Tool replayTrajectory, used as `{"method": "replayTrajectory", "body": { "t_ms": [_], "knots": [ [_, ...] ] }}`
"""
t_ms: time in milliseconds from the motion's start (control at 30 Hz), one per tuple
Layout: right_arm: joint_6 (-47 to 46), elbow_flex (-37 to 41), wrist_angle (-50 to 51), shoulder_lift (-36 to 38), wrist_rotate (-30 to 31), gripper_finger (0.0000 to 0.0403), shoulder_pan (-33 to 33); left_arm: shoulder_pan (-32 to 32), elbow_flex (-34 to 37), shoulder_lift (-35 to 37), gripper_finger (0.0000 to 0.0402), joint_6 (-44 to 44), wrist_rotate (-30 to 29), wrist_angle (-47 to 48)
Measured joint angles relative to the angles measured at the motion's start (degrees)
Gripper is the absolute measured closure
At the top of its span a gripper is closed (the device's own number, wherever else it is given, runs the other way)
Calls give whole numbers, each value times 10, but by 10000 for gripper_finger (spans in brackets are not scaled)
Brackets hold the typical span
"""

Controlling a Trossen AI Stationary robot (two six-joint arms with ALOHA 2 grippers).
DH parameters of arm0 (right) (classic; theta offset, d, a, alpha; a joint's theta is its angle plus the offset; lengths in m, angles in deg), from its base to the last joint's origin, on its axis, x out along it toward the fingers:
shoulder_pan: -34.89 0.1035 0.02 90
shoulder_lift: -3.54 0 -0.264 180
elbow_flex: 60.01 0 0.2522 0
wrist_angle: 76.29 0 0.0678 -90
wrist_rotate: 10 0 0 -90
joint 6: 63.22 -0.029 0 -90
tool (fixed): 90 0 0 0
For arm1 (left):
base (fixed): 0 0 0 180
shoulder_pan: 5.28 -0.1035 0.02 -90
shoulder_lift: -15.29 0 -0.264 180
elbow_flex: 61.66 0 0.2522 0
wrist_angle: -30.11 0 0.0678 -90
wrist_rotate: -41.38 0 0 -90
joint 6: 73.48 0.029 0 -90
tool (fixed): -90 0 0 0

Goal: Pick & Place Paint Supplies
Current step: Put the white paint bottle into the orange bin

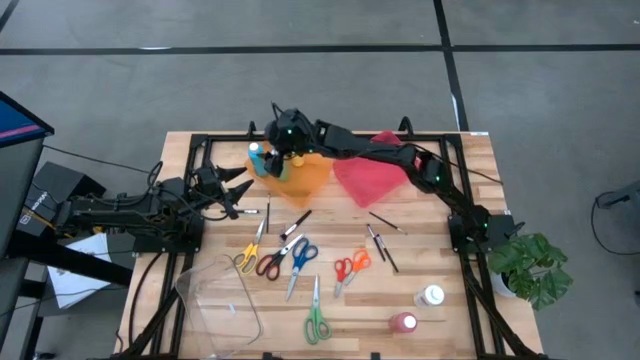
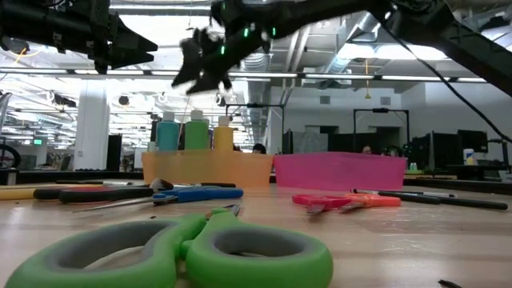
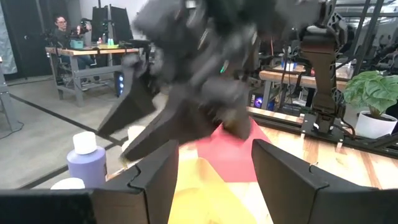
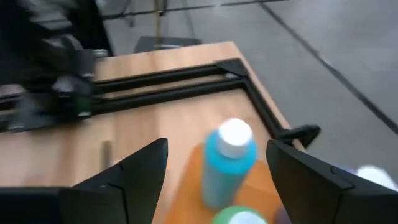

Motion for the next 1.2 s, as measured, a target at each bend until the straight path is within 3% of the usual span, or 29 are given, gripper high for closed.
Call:
{"method": "replayTrajectory", "body": {
  "t_ms": [67, 167, 367, 500, 667, 800, 933, 1100, 1200],
  "knots": [
    [11, -41, 64, 8, -13, 132, 6, 0, 0, 0, 202, 0, 0, 1],
    [21, 12, 124, 90, -9, 132, 13, 0, 0, 0, 202, 0, 0, 13],
    [-15, 67, 313, 261, 83, 132, 42, 1, 0, 0, 202, -1, 48, 15],
    [-76, 153, 382, 377, 186, 132, 97, 1, 0, 0, 201, -15, 54, 15],
    [-210, 333, 399, 533, 269, 132, 209, 1, 0, 0, 202, -30, 54, 19],
    [-362, 497, 366, 638, 355, 132, 334, 1, 0, 0, 202, -30, 54, 18],
    [-527, 629, 341, 716, 402, 132, 460, 1, 0, 0, 202, -30, 54, 15],
    [-660, 707, 347, 752, 398, 132, 585, 1, 0, 0, 202, -30, 54, 15],
    [-716, 707, 385, 747, 348, 132, 626, 1, 0, 0, 201, -30, 53, 15]
  ]
}}
